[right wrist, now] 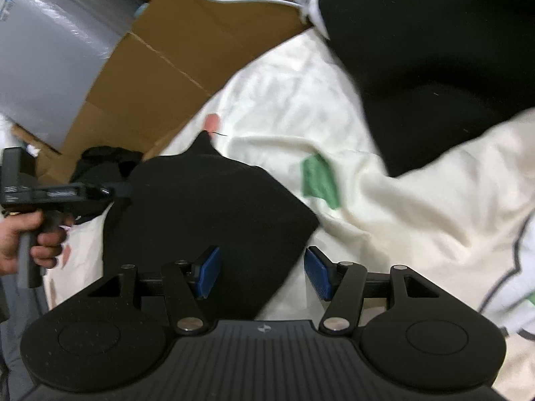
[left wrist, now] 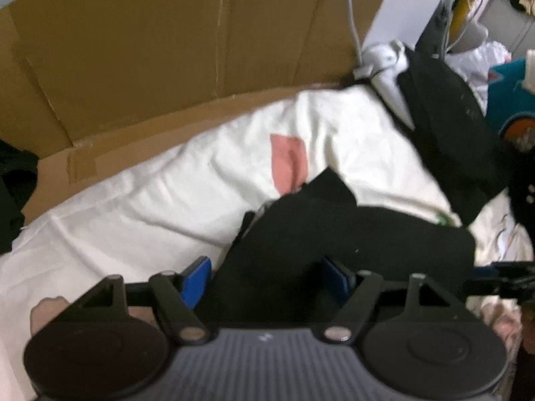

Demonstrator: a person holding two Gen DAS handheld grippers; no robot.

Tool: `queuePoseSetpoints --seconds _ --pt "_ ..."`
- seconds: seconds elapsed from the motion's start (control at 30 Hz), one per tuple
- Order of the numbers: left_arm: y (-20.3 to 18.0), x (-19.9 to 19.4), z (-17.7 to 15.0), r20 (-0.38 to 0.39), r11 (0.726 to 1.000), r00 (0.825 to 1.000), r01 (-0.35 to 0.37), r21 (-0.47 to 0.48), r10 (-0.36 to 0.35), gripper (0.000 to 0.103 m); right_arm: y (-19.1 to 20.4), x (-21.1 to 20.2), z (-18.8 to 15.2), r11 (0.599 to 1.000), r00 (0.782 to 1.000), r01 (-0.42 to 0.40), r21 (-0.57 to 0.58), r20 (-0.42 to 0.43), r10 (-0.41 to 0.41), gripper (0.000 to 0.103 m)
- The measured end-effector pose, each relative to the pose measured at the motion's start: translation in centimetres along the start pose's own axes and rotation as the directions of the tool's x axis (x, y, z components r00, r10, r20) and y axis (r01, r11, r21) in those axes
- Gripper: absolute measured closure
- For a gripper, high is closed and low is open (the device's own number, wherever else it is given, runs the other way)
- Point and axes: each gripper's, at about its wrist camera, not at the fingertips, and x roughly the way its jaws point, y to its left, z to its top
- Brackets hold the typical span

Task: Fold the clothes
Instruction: 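Raise the held bundle higher above the bed with both grippers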

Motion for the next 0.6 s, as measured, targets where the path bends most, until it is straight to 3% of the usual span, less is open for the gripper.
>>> queuePoseSetpoints --seconds 0.1,0.23,0.4,0.47,0.53,0.6 --pt "0.4 0.8 0.0 -0.014 1.0 1.0 0.002 -0.008 -0.002 0.021 0.0 0.7 -0.2 1.0 0.999 -0.017 0.017 -0.029 0.018 0.043" --pt "1.5 2.2 0.4 -0.06 0.998 0.998 0.002 -0.06 -0.006 0.007 0.3 1.0 -0.4 0.999 0.998 -0.035 -0.006 -0.049 0.034 0.043" --pt "1.9 4.2 0.3 -0.115 0.995 0.993 0.016 -0.099 -0.028 0.007 -0.2 1.3 0.1 0.998 0.996 -0.06 0.014 -0.072 0.061 0.043" --pt "1.5 4.3 0.5 -0.111 0.997 0.994 0.018 -0.076 -0.026 0.011 -0.4 1.3 0.3 0.997 0.995 -0.069 0.019 -0.074 0.07 0.043" --pt "1.3 4.1 0.8 -0.106 0.997 0.993 0.043 -0.06 -0.05 0.031 -0.4 1.4 0.4 0.997 0.994 -0.074 0.02 -0.076 0.075 0.043" --pt "1.3 4.0 1.0 -0.107 0.996 0.992 0.065 -0.067 -0.072 0.039 -0.2 1.6 0.5 0.997 0.994 -0.074 0.004 -0.077 0.074 0.048"
